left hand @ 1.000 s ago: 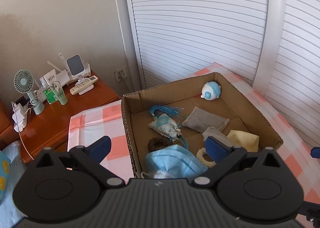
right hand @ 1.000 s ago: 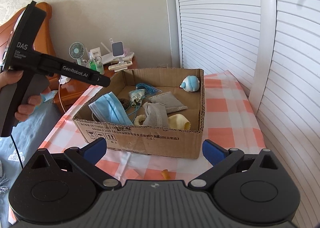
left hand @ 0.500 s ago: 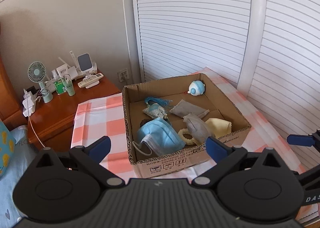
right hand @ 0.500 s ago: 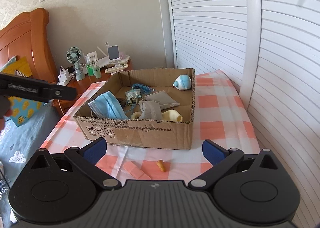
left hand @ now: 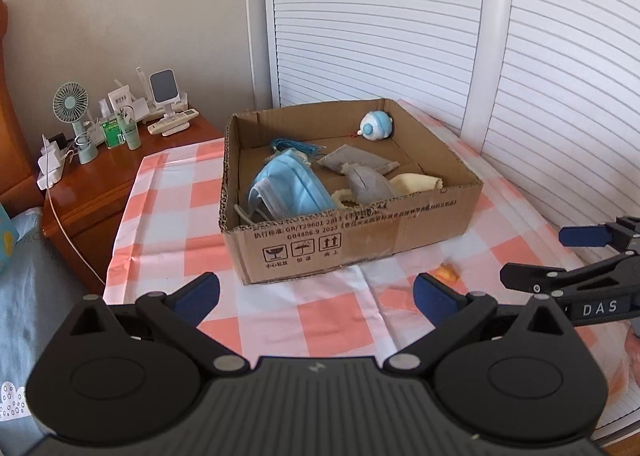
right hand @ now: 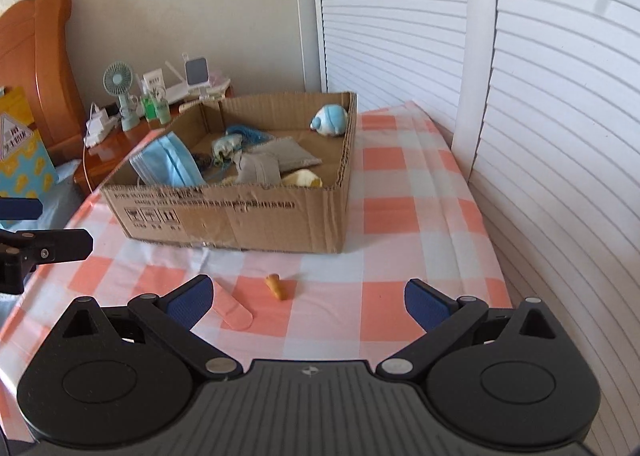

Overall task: Organize soft objects
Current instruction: 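Withdraw both open grippers from the box, then move the left gripper down to the pink strip and grasp it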

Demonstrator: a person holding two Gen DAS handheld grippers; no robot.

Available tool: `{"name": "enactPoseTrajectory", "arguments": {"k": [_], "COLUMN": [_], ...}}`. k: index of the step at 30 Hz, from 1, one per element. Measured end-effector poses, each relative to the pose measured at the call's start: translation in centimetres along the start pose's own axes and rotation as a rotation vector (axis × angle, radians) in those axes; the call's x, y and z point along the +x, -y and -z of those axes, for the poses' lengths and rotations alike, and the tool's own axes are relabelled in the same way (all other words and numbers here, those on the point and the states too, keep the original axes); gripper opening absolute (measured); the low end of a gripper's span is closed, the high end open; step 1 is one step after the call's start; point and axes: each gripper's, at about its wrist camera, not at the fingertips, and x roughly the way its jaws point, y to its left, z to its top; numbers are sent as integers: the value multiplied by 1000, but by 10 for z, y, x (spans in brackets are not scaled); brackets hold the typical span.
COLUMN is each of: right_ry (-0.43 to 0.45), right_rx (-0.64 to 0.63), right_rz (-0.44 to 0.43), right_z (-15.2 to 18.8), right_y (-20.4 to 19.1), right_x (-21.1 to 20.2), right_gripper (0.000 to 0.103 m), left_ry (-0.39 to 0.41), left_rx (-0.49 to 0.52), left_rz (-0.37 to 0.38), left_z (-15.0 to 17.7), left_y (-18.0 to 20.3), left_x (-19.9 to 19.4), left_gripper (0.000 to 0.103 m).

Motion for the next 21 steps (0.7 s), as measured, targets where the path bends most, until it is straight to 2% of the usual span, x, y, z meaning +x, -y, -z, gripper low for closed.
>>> {"name": "enactPoseTrajectory", "arguments": {"k": [5, 11, 15, 21], "right_ry": [-44, -104, -130, -133], "right_rx": [-37, -40, -27, -69], "right_rz": [10, 55, 70, 87], "right_z": [9, 15, 16, 12], "right_y": [-5, -5, -2, -5], "right_x": [17, 44, 60, 82], "right_gripper": [103, 103, 103, 103], "left_ry": [9, -43, -73, -77], "left_rx": [40, -9, -26, -29], "left_rz": [-42, 23, 42, 48], "left_z": [14, 23, 27, 28], "left_y": [8, 2, -1, -4], "left_x": [7, 21, 30, 34], "left_gripper": [102, 102, 102, 102]}}
